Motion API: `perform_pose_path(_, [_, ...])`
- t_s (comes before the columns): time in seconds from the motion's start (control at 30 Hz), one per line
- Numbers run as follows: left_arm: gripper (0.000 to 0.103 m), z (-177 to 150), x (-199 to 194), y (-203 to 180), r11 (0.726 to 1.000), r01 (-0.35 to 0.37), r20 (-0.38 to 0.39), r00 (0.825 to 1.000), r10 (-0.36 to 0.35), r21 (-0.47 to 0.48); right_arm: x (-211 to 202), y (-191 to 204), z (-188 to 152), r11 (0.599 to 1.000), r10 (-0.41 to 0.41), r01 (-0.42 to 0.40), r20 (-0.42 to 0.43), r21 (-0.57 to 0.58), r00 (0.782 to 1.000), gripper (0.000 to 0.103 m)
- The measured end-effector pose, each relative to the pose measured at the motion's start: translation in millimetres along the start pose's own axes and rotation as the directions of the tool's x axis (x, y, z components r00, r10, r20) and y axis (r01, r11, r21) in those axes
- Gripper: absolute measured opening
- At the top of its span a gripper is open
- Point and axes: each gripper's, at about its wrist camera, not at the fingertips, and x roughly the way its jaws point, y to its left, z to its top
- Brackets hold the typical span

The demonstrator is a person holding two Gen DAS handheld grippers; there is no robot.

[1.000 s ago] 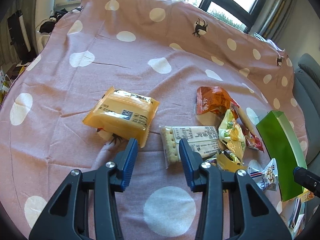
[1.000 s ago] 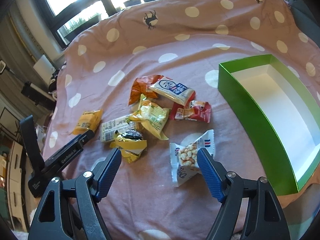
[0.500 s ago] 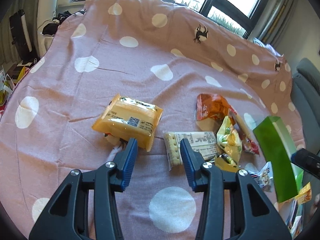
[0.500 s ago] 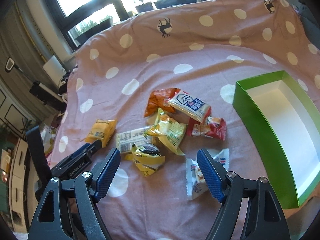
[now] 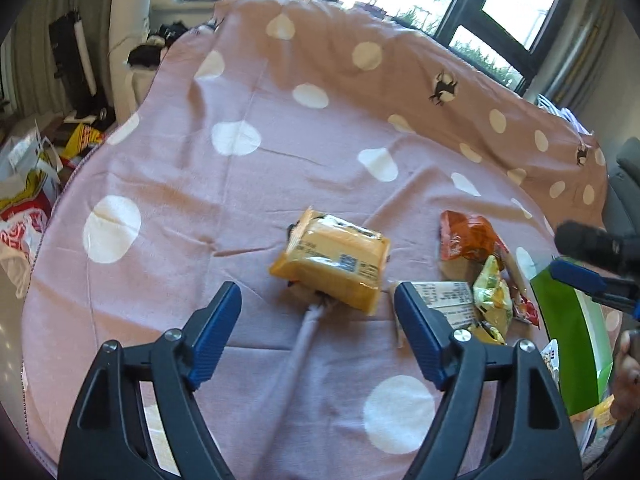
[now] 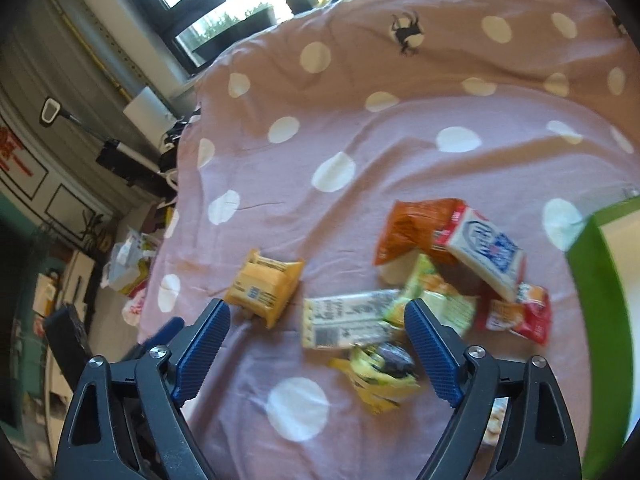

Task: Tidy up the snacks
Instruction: 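Reach the right gripper to the yellow cake packet and close on it, then carry the yellow cake packet into the green box and open the right gripper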

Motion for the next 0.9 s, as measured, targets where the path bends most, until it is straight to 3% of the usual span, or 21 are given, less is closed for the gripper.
perform_pose_path(0.1, [0.080,10.5,15.6,5.8,0.999,0.045,-0.042,0.998,-0.046,-0.021,29.4,9.0,17.1,0.998,0.065,-0.064,-0.065,0.007,0.996,0.091])
perform_pose_path(0.2, [0.079,13.9,32.4,8.5,0.998,0.050,-0.093,0.994,-0.053,-0.031,58.9,18.2,30.0,0.997,0.076,-0.077,-0.124,-0.004,0.989,0.091])
perform_pose_path(0.37, [0.075,12.7,59.1,16.9,0.996,0.027,-0.148,0.988,-0.040,-0.091,126.9,35.6,42.5,0.997,0.028,-0.046,-0.254,-0.062,0.967,0.091])
perform_pose_path(0.53, [0.072,14.4,71.1,20.5,0.986,0.087,-0.151,0.983,-0.108,-0.140,172.5,41.5,41.2,0.991,0.012,-0.057,-0.334,-0.123,0.942,0.091])
perform_pose_path(0.7, [0.059,14.2,73.9,16.3,0.984,0.120,-0.144,0.980,-0.139,-0.132,188.5,41.5,34.3,0.984,0.005,-0.068,-0.361,-0.164,0.932,0.091])
perform_pose_path(0.8, [0.054,12.8,70.9,13.0,0.988,0.109,-0.137,0.983,-0.124,-0.106,183.8,41.9,29.1,0.979,-0.004,-0.070,-0.362,-0.190,0.932,0.085])
perform_pose_path(0.87, [0.044,13.1,66.7,10.7,0.986,0.127,-0.124,0.982,-0.140,-0.103,181.3,42.2,27.3,0.979,0.000,-0.074,-0.363,-0.190,0.932,0.080])
perform_pose_path(0.9, [0.043,13.4,64.5,8.6,0.986,0.130,-0.120,0.983,-0.142,-0.102,178.7,40.3,26.0,0.980,0.033,-0.103,-0.374,-0.168,0.927,0.070])
